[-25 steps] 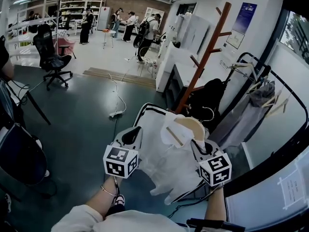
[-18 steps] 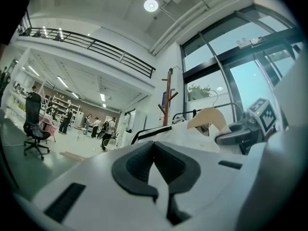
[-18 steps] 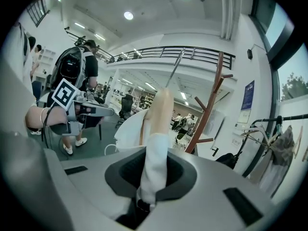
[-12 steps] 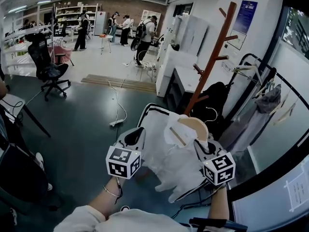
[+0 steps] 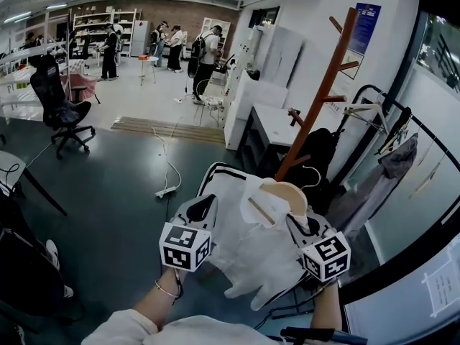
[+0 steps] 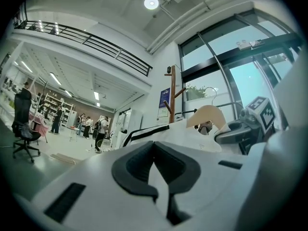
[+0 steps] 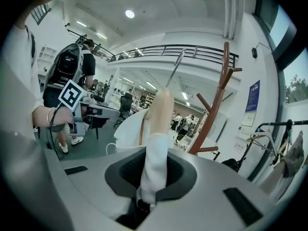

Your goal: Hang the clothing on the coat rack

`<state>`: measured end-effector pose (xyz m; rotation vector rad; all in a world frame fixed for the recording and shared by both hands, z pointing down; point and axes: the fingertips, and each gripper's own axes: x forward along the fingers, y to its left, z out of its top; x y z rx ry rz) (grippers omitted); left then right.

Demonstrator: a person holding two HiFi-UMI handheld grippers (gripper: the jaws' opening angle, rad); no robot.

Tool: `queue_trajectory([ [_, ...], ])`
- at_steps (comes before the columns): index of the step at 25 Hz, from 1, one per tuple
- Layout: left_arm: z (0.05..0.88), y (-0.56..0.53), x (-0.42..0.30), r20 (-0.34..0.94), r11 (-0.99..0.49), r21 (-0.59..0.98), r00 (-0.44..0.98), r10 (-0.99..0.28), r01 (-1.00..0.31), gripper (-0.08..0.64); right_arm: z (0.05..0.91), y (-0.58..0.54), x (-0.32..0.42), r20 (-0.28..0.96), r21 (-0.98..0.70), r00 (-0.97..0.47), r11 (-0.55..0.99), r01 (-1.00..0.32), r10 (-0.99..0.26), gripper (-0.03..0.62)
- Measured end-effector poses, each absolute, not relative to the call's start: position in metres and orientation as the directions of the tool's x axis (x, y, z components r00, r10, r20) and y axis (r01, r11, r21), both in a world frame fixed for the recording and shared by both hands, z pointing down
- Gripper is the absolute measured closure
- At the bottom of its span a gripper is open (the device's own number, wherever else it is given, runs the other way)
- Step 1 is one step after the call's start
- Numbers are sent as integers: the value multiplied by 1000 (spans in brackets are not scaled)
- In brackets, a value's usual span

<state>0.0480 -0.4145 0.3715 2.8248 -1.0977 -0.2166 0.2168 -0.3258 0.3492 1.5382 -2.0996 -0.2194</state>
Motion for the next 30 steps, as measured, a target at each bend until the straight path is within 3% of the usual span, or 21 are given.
queue_trajectory([
  [11,396,-438,58,-46,-701,197,708,-705,-685,552,364,-350,225,363,416,-262,408,-813,-894,546],
  [30,369,-441,93,-69,-690,110,687,-724,-716,552,334,-366,265,324,452,-355,473,-756,-877,546],
])
